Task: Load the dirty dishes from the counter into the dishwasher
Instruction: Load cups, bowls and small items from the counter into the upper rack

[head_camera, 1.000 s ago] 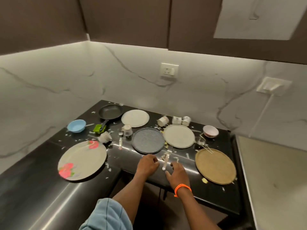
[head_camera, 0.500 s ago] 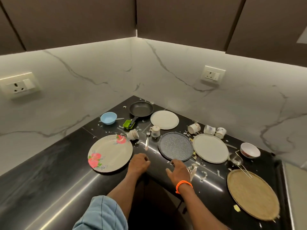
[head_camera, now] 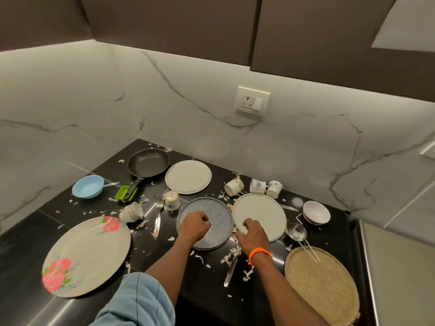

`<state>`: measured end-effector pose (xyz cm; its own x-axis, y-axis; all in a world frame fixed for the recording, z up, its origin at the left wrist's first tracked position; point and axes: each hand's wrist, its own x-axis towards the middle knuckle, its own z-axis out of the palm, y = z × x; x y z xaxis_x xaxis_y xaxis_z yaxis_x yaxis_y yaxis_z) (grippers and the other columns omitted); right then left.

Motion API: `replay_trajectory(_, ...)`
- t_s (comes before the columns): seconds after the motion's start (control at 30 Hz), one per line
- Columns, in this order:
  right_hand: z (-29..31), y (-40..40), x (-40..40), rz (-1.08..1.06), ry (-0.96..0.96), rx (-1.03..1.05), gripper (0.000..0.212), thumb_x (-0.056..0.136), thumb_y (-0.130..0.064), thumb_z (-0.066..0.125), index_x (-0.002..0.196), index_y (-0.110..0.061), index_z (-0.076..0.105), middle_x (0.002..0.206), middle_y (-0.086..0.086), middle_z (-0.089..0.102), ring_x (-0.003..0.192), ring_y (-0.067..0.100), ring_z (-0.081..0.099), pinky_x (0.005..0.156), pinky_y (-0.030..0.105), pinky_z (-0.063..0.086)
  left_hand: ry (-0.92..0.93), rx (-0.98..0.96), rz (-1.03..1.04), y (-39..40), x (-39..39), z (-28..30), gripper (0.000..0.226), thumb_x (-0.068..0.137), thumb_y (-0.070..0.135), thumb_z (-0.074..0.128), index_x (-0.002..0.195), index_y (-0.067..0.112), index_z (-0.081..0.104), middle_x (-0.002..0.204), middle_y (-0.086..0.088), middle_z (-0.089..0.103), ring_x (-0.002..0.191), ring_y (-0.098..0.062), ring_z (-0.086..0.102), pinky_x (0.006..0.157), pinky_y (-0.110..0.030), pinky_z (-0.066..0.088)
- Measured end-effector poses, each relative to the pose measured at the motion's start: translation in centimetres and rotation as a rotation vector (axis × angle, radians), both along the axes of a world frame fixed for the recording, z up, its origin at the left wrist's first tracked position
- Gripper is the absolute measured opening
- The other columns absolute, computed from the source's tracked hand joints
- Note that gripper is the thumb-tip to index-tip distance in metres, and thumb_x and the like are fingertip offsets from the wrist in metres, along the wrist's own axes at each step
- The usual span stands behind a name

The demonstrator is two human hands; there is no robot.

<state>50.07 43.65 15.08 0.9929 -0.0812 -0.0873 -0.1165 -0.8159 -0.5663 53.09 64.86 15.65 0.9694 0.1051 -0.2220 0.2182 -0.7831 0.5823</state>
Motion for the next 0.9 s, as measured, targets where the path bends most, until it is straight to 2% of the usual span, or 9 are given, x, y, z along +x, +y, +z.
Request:
replay_trajectory(0.1,-0.1,-2.4,3.1,-0.015,0.017,-0.005,0.036,0.086,-0.034,0.069,0.117,-0.019,0.058,0.113,0.005,0.059,0.104,0.024,0.057,0.087,0.035,0.049,0.003,-0.02,0.013,-2.3,3.0,0.3,0.009,0.086,0.027,0.067,0.088,0.023,0.075,0.087,0.003,0.072,0.082,-0.014,0.066,0.076,-0.034,0.057)
replay_trajectory(0.3,-0.2,-3.8,9.7,0.013,0.032,-0.027,0.036,0.087,-0.036,0.069,0.118,-0.021,0.058,0.115,0.003,0.061,0.103,0.021,0.057,0.087,0.033,0.048,-0.019,-0.03,0.046,-3.9,7.2,0.4,0.009,0.084,0.026,0.064,0.082,0.022,0.072,0.083,0.003,0.071,0.078,-0.016,0.065,0.07,-0.032,0.054)
replay_trajectory(0.4,0.0,-2.9,13.2,0.061,0.037,-0.013,0.038,0.088,-0.031,0.069,0.122,-0.02,0.058,0.121,0.005,0.06,0.109,0.024,0.057,0.092,0.035,0.048,-0.021,-0.008,0.075,-2.5,8.0,0.1,0.011,0.083,0.025,0.062,0.08,0.022,0.072,0.081,0.001,0.071,0.076,-0.019,0.065,0.068,-0.033,0.053)
replay_trajectory(0.5,0.1,-1.3,17.0,0.131,0.039,-0.045,0.043,0.084,-0.023,0.071,0.125,-0.015,0.058,0.124,0.011,0.057,0.113,0.031,0.057,0.094,0.039,0.049,-0.022,0.038,0.13,0.1,8.1,0.0,0.012,0.081,0.024,0.059,0.081,0.018,0.07,0.082,-0.001,0.071,0.08,-0.022,0.065,0.072,-0.037,0.056)
replay_trajectory(0.63,-0.2,0.4,21.2,0.194,0.098,-0.109,0.061,0.077,-0.012,0.074,0.135,-0.013,0.054,0.132,0.018,0.049,0.12,0.04,0.053,0.101,0.043,0.045,-0.046,0.088,0.245,4.1,7.8,0.4,0.015,0.082,0.024,0.06,0.084,0.021,0.075,0.085,0.003,0.072,0.082,-0.018,0.065,0.073,-0.034,0.054)
replay_trajectory(0.73,-1.3,1.0,23.1,0.235,0.152,-0.156,0.072,0.08,-0.008,0.071,0.147,-0.017,0.044,0.144,0.018,0.044,0.128,0.04,0.047,0.108,0.043,0.04,-0.093,0.138,0.282,6.5,7.6,0.3,0.014,0.084,0.022,0.058,0.082,0.021,0.072,0.084,0.005,0.068,0.084,-0.018,0.065,0.067,-0.032,0.049)
replay_trajectory(0.83,-2.1,1.4,24.1,0.254,0.189,-0.185,0.076,0.082,-0.007,0.07,0.151,-0.02,0.039,0.147,0.018,0.041,0.129,0.041,0.047,0.109,0.045,0.04,-0.128,0.207,0.305,7.7,7.4,0.2,0.019,0.091,0.026,0.06,0.105,0.02,0.07,0.105,0.003,0.065,0.1,-0.019,0.061,0.082,-0.033,0.049)
replay_trajectory(0.9,-2.2,1.8,24.3,0.264,0.208,-0.21,0.078,0.082,-0.007,0.071,0.151,-0.023,0.039,0.146,0.018,0.041,0.127,0.04,0.049,0.108,0.046,0.042,-0.15,0.319,0.299,8.3,7.2,0.0,0.033,0.089,0.029,0.064,0.12,0.019,0.062,0.116,-0.001,0.057,0.107,-0.021,0.055,0.089,-0.035,0.046)
